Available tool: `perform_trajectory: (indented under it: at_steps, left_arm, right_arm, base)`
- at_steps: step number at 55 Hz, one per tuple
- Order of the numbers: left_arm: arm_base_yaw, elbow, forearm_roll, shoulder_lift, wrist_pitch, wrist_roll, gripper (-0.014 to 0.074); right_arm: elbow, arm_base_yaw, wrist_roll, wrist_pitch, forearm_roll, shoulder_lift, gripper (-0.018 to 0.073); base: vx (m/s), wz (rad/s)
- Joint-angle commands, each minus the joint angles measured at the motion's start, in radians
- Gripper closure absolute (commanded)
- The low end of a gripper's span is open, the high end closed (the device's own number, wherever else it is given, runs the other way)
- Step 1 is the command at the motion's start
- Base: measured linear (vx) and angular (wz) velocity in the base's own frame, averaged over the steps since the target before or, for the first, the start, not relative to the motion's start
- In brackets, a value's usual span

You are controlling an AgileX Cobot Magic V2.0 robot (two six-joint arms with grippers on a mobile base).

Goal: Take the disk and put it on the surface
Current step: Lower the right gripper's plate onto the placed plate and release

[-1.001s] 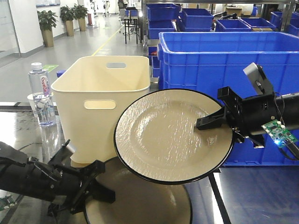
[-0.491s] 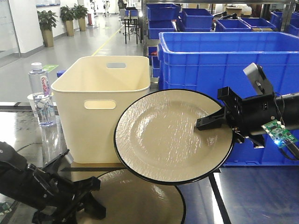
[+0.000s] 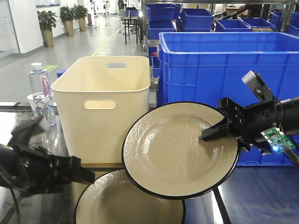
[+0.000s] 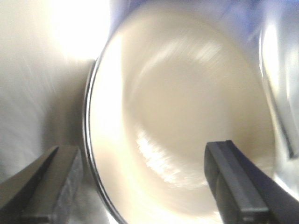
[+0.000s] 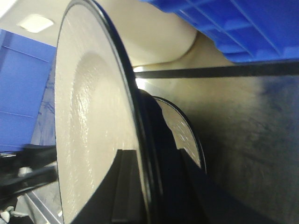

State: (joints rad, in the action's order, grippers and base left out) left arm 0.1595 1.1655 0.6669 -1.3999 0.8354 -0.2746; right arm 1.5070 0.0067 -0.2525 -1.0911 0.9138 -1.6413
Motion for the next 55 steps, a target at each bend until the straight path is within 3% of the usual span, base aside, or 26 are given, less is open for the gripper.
perform_trajectory:
  at_steps: [1,20,38,46,55]
  left_arm:
    - [-0.001,0.029,0.013,0.088,-0.064,0.003,-0.0002]
    - [-0.001,0.029,0.011,0.150,-0.090,0.003,0.0043]
    - [-0.001,0.029,0.010,0.150,-0.091,0.003,0.0043]
    - [-0.001,0.029,0.010,0.150,-0.099,0.003,0.0043]
    - [-0.001,0.029,0.008,0.150,-0.099,0.002,0.0043]
  right_arm:
    - [0.037,0.019,0.021,0.039,0.103,0.024,0.0567]
    - [0.037,0.240,0.005,0.228,0.078,-0.084,0.0566]
    - [0.037,0.262,-0.072,0.129,0.011,-0.131,0.0522]
    - [0.037,0.262,-0.105,0.089,-0.026,-0.136,0.0427]
    - [0.037,0.262,-0.131,0.084,-0.089,-0.136,0.0239]
  base:
    - [0.00,0.00]
    - [0.00,0.00]
    - [0.00,0.00]
    - [0.00,0.00]
    - [0.00,0.00]
